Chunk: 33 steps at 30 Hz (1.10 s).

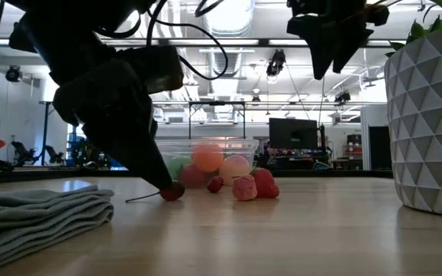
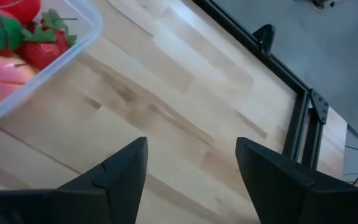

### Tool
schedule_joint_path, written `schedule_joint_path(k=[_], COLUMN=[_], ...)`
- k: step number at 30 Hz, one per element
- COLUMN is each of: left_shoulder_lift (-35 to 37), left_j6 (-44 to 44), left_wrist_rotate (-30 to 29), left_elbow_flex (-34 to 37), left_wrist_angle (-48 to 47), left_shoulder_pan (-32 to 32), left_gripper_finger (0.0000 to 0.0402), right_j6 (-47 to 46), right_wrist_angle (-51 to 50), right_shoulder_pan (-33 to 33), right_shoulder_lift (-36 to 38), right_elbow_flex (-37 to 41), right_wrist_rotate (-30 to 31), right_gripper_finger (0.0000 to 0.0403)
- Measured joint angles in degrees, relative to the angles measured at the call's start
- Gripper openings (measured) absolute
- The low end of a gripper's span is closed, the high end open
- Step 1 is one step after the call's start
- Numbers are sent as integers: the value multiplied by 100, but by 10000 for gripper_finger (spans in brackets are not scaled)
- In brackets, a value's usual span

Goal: Pick and placing Produce into tupperware
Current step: Put the red cherry into the transparent bin

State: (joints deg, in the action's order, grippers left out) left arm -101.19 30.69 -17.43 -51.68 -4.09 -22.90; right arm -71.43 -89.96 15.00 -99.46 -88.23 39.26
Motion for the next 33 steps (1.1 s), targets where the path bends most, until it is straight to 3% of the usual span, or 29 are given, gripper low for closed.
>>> schedule_joint_path(k=[20,33], left_shoulder_lift=[-423,-163], left_j6=[1,-17], left_wrist_rotate=[-387,-110], left_elbow_flex=[-296,-276], left_wrist_angle=[11,-359], left_shoulder_pan=[-48,-30], left_gripper_finger=[138,27], right_j6=[-53,-53], right_wrist_angle=[36,47], right_shoulder_pan=[-79,-79], right_shoulder_lift=[0,0], right_elbow_flex=[20,20], right_wrist_rotate=[-29,-45], right_gripper_finger=[237,238])
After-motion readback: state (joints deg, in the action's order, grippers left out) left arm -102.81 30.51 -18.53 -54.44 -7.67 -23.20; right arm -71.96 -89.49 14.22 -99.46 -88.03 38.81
